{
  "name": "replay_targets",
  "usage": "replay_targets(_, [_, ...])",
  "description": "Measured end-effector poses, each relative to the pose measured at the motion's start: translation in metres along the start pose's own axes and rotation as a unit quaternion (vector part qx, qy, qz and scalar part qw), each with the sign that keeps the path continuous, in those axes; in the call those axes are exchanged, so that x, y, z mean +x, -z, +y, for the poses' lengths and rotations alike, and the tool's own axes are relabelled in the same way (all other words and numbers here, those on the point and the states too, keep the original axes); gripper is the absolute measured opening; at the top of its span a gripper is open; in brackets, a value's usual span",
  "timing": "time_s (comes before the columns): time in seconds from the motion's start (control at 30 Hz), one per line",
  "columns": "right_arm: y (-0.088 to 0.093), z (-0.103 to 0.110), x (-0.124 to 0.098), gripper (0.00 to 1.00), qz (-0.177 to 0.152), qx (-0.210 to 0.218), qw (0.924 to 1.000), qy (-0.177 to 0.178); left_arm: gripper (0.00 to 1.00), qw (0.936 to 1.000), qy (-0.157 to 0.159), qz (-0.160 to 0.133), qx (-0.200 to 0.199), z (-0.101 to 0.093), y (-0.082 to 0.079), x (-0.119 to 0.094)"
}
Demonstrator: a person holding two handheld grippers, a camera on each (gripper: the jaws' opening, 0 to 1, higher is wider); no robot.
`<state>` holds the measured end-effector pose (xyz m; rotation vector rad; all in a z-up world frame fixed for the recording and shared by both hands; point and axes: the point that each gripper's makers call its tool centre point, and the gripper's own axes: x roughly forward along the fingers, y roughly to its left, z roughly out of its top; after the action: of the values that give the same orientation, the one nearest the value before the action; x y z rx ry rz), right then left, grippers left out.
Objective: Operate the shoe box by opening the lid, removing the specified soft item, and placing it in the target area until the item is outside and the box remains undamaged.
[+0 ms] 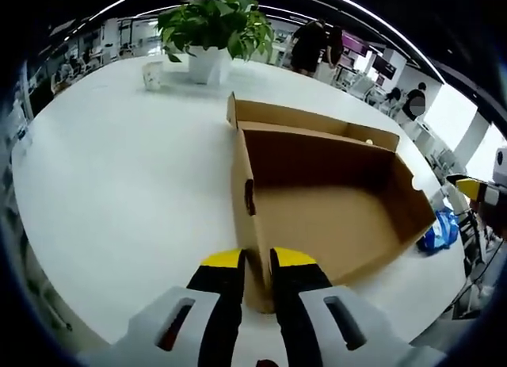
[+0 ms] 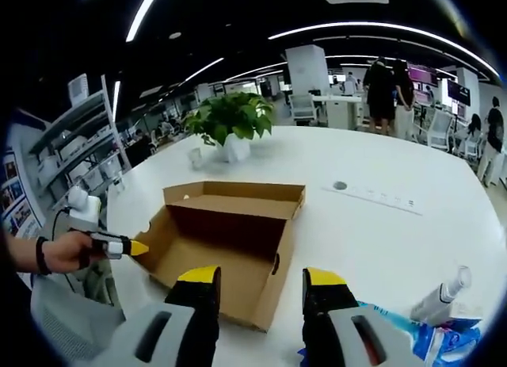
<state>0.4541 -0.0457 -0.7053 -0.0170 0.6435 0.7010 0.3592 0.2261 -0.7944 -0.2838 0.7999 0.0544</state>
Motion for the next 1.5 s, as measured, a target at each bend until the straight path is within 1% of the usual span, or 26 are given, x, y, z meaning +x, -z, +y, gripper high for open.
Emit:
replay_targets(0.13, [-0.013,-0.007,0.01,0.38,-0.007,0.011,0.9999,0.01,0.12,1.0,-0.001,-0.001,0.001,0.001,0.0,0.0])
replay_targets(0.27, [-0.025,-0.015,0.02,0.38,-0.015,0.022,0.9995,0.019,0.12,0.9999,0.005,-0.002,-0.012,0.002,0.0,0.0])
replay_targets(0.33, [-0.03,-0.019,0.026,0.38,-0.016,0.029,0.9992,0.023,0.12,0.9999,0.006,-0.003,-0.01,0.001,0.0,0.0])
replay_targets(0.8, [-0.051,-0.041,0.064,0.37,-0.009,0.052,0.9975,0.046,0.13,0.9999,0.009,-0.011,-0.008,0.002,0.001,0.0])
replay_targets(1.03, [-0.063,-0.05,0.085,0.36,-0.006,0.054,0.9971,0.053,0.13,0.9998,0.012,-0.015,-0.009,0.001,0.0,-0.002])
replay_targets(1.3, [-0.07,-0.061,0.111,0.35,0.005,0.054,0.9968,0.059,0.13,0.9997,0.013,-0.019,-0.007,0.0,0.0,-0.004])
replay_targets(1.37, [-0.071,-0.059,0.116,0.35,0.01,0.056,0.9966,0.059,0.13,0.9997,0.013,-0.019,-0.007,-0.001,0.0,-0.005])
replay_targets(1.5, [-0.068,-0.06,0.131,0.33,0.025,0.065,0.9957,0.061,0.13,0.9997,0.014,-0.02,-0.009,0.002,-0.001,0.001])
